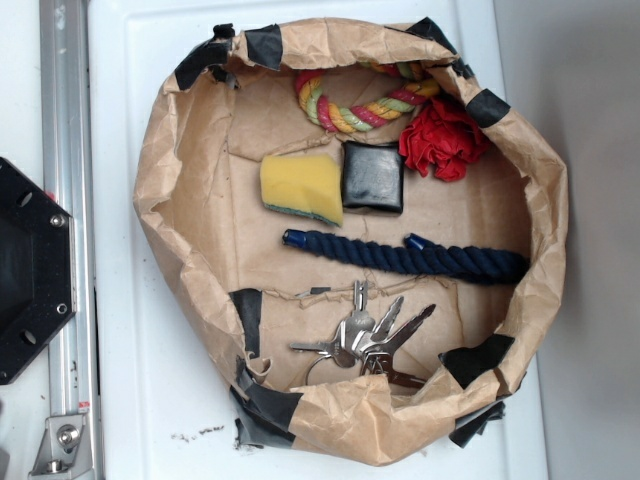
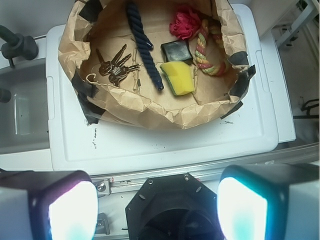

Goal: Grab the blue rope.

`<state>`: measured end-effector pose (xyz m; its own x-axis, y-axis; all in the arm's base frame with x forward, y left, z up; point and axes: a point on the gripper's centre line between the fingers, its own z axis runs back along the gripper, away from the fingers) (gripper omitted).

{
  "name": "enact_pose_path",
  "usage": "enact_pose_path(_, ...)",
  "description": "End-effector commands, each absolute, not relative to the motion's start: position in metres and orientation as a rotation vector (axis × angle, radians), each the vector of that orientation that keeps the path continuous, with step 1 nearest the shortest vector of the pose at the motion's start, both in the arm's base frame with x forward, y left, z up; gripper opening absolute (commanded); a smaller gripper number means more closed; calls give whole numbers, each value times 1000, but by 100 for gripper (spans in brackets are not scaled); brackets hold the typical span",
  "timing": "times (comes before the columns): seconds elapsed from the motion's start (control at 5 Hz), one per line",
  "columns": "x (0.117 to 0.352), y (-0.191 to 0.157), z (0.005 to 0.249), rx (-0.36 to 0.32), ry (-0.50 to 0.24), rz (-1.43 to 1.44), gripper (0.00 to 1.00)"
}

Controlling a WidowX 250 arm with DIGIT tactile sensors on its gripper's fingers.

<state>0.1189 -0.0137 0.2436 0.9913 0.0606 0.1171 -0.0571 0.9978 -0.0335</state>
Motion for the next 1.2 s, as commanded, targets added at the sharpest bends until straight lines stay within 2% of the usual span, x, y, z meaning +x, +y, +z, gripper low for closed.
enact_pose_path(0.0, 119, -14, 244, -30, -118, 59, 100)
enact_pose_path(0.2, 166, -12, 216, -34, -171, 32, 100)
enact_pose_path(0.4, 198, -7, 196, 16, -112, 3, 100)
enact_pose_path(0.6, 234, -7, 168, -21, -140, -46, 100)
enact_pose_path(1.0, 303, -12, 92, 26, -18, -99, 100)
